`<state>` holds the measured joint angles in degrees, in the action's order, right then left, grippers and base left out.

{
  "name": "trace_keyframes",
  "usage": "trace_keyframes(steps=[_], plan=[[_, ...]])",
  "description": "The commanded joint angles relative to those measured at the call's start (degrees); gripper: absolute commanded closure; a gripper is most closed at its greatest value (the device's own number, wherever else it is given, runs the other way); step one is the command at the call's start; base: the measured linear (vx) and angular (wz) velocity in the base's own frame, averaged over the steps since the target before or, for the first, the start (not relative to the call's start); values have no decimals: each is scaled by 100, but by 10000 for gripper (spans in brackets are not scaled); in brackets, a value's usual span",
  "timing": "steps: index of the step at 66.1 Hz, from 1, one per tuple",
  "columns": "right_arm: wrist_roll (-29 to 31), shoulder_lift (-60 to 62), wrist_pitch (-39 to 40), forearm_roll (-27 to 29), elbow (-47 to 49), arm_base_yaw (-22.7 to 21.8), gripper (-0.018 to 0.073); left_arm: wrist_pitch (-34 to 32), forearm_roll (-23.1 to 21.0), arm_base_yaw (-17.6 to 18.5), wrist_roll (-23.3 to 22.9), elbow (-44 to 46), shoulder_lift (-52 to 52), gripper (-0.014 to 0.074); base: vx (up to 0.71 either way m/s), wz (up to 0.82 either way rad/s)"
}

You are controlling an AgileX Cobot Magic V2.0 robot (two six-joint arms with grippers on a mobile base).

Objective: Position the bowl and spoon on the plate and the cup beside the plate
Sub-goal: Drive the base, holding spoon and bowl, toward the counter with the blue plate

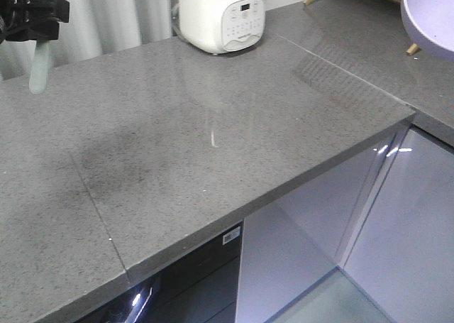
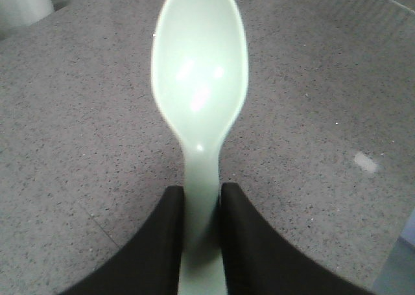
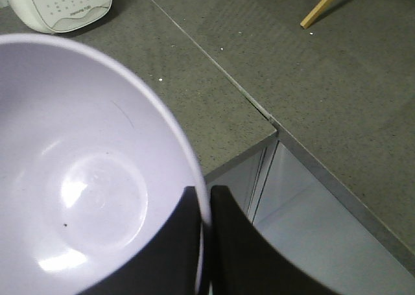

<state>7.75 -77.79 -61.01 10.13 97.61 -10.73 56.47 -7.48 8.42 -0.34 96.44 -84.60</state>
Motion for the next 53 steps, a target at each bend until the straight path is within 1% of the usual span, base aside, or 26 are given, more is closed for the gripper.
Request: trace_keyframes(steps=[1,25,53], plan=[[40,171,402,65,178,-34,565,-333,-89,34,-23,179,216,603,0,-23],[40,171,402,65,178,-34,565,-333,-89,34,-23,179,216,603,0,-34],[40,171,409,65,178,-34,565,-333,-89,34,-23,179,216,603,0,-53]])
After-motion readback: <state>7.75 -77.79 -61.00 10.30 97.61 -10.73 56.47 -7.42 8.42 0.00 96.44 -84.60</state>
